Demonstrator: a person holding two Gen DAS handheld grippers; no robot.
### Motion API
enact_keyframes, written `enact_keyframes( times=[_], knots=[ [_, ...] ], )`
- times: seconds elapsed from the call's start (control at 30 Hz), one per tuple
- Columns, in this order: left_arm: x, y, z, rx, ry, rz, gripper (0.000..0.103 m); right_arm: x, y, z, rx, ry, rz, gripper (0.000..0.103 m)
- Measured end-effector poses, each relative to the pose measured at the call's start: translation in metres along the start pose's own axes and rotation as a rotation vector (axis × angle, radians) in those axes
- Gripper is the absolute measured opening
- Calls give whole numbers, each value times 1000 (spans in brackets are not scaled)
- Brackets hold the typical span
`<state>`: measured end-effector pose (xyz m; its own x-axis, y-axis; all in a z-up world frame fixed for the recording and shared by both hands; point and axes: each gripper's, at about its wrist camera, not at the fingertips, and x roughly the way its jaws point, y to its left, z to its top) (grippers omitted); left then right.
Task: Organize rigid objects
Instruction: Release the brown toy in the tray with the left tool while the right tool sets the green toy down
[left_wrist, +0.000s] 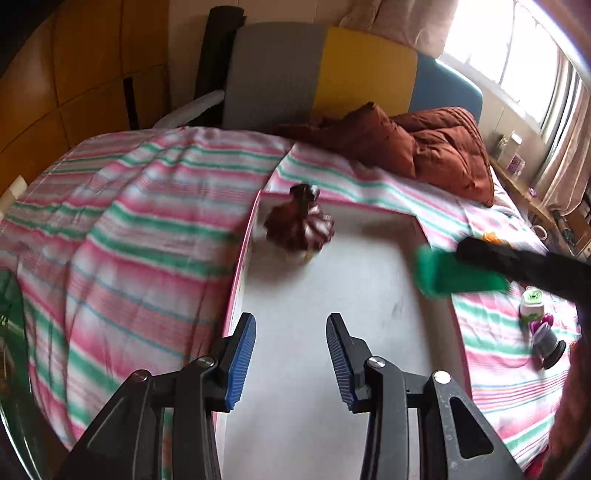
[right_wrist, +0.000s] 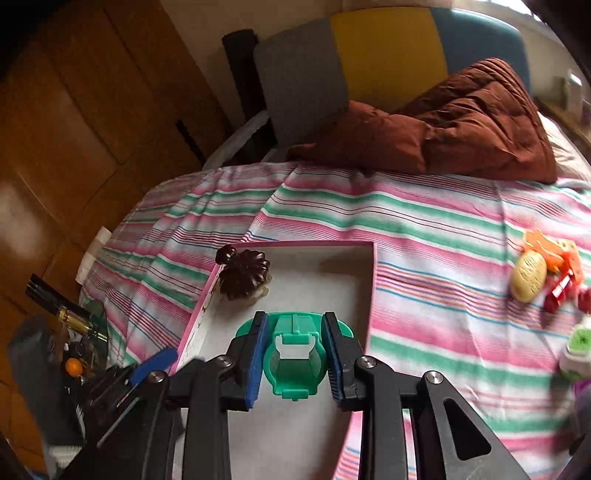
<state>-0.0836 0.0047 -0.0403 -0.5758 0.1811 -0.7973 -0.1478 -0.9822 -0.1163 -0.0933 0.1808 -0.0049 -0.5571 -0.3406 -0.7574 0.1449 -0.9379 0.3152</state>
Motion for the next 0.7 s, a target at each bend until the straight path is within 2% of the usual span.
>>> enact_keyframes(
  times=[0.27,0.43,0.57,0.6,0.67,0.7],
  knots=[
    [-7,6,-19,-33,4,27,40,58,2,29,27,84,-84,30],
    [-8,9,-19,-54,4,15,40,79,8,41,-2,85,-157,30],
    [-7,8,-21,-56,12,5,40,90,6,49,31,76,-171,31],
    [-7,8,-21,-54,14,5,40,91,6,50,34,80,-158,33],
    [-7,6,-23,-51,18,-3,40,86,7,51,30,71,-155,53],
    [-7,5,-23,-48,18,-5,40,79,8,51,27,48,-164,55]
  ],
)
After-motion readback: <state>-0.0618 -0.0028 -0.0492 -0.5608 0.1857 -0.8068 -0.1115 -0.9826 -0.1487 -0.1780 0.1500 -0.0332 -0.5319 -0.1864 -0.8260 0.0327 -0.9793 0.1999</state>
